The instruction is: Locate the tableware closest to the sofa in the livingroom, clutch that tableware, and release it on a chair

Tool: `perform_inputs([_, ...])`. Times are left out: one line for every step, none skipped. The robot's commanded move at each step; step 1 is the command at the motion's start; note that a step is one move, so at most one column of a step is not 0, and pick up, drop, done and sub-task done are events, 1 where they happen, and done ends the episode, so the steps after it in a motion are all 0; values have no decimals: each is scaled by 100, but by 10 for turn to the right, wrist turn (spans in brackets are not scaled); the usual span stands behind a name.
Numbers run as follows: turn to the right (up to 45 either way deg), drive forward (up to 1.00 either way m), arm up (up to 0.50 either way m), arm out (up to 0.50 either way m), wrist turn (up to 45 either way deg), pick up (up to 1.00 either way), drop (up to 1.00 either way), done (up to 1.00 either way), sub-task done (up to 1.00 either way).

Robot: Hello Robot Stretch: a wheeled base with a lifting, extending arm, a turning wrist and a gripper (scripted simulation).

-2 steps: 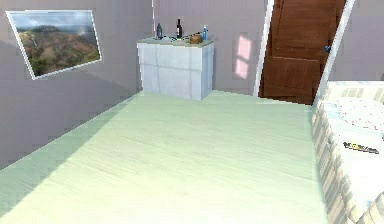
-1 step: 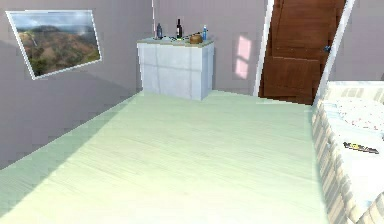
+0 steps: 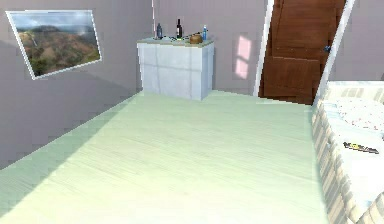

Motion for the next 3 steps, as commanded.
perform_inputs([0, 0, 0, 40, 0, 0, 0, 0, 0])
perform_inputs([0, 0, 0, 0, 450, 0, 0, 0, 0])
perform_inputs([0, 0, 0, 0, 450, 0, 0, 0, 0])
